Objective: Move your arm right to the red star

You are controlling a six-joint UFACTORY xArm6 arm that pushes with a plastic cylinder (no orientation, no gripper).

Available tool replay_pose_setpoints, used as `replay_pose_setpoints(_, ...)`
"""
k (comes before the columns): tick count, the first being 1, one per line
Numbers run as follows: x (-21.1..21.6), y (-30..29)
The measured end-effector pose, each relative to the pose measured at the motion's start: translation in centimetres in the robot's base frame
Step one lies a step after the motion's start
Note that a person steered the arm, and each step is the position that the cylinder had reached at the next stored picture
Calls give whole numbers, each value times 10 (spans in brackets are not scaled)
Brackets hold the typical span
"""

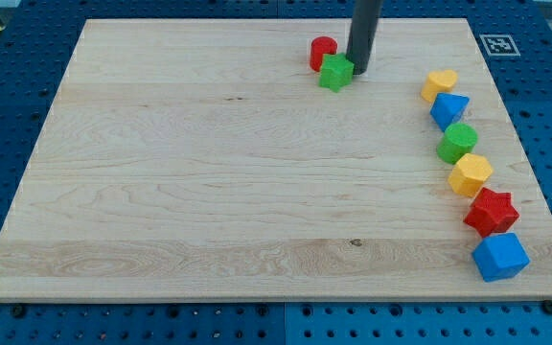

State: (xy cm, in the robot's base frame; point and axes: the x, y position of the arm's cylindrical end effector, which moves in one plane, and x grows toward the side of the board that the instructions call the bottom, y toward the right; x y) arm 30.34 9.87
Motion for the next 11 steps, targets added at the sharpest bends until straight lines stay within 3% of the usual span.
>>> replay_pose_setpoints(2,-15,22)
replay_pose_setpoints(3,-48,56)
replay_pose_setpoints(4,-41,119)
replay_pose_setpoints(6,76,178)
replay_pose_setpoints(9,238,182)
replay_pose_setpoints(11,252,151)
